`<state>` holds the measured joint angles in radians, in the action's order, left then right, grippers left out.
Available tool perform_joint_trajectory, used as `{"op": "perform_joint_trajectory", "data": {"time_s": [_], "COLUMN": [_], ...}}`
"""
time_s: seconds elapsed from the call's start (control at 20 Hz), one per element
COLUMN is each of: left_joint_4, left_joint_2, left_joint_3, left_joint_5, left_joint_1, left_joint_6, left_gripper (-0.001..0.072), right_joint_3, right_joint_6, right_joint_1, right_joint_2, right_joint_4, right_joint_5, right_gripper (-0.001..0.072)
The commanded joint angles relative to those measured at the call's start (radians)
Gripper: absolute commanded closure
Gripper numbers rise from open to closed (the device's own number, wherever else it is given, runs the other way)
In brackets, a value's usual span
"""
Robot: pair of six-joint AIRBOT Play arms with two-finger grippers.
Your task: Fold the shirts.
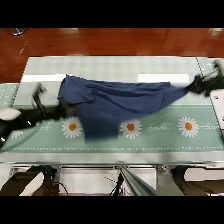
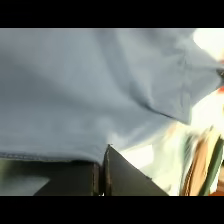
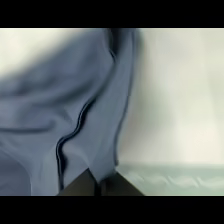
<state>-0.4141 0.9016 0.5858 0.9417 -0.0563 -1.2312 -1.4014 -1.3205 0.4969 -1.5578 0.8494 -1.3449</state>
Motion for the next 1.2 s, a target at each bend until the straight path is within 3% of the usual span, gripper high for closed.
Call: {"op": "perform_joint_trajectory", "data": {"time_s": [0.0,0.1,0.2,0.4,0.55,0.85,1.15], "left_joint_4": [0.004,-0.004,-0.129,-0.658,-0.924,-1.054,-1.091], "left_joint_2": [0.000,0.000,-0.002,-0.055,-0.138,-0.320,-0.399], "left_joint_3": [0.414,0.704,0.967,1.301,1.403,1.410,1.288], "left_joint_5": [-0.051,-0.096,-0.093,-0.031,0.059,0.301,0.371], "left_joint_1": [-0.048,-0.077,-0.108,-0.123,-0.122,-0.122,-0.108], "left_joint_6": [0.001,0.001,-0.023,-0.249,-0.293,-0.269,-0.287], "left_gripper": [0.0685,0.0685,0.0686,0.0686,0.0686,0.0686,0.0685], "right_joint_3": [-0.330,-0.533,-0.682,-0.694,-0.692,-0.692,-0.640], "right_joint_6": [-0.073,-0.118,-0.148,-0.144,-0.147,-0.202,-0.269], "right_joint_1": [-0.002,-0.001,-0.001,-0.001,-0.002,-0.002,-0.147], "right_joint_2": [0.116,0.172,0.255,0.530,0.700,0.950,1.007], "right_joint_4": [-0.153,-0.132,-0.065,0.031,0.119,0.261,0.463], "right_joint_5": [0.051,0.071,0.056,0.051,0.014,-0.071,-0.290], "right_gripper": [0.0686,0.0686,0.0686,0.0685,0.0685,0.0685,0.0685]}}
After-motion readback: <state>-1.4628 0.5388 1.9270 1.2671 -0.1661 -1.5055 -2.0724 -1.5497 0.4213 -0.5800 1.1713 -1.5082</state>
